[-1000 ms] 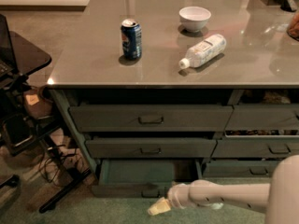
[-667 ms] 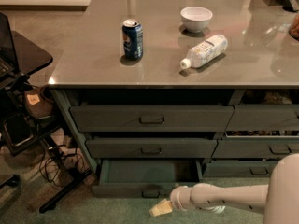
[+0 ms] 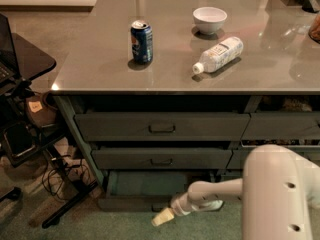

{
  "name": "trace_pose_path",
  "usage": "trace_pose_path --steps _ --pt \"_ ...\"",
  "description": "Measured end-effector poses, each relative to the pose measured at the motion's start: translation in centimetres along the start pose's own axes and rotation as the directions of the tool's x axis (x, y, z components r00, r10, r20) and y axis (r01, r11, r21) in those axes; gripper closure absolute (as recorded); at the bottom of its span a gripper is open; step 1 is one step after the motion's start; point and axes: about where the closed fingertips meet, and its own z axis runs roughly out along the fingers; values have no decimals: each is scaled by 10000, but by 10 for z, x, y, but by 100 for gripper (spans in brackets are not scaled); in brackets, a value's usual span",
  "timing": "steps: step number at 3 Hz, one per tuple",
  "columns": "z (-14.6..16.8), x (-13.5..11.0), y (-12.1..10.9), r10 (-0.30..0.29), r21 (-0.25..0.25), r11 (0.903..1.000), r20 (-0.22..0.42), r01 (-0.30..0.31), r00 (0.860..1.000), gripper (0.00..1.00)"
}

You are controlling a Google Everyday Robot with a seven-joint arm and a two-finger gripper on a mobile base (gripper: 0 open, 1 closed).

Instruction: Close bottom drawer

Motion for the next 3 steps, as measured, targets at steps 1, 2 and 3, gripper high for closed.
trace_pose_path --steps 1,2,3 --pt "6 -9 10 -202 -318 9993 339 213 9992 0" --pt "-29 1 17 -230 216 9996 1493 200 9885 0" --pt "-87 4 51 -870 1464 9878 2384 528 9673 0"
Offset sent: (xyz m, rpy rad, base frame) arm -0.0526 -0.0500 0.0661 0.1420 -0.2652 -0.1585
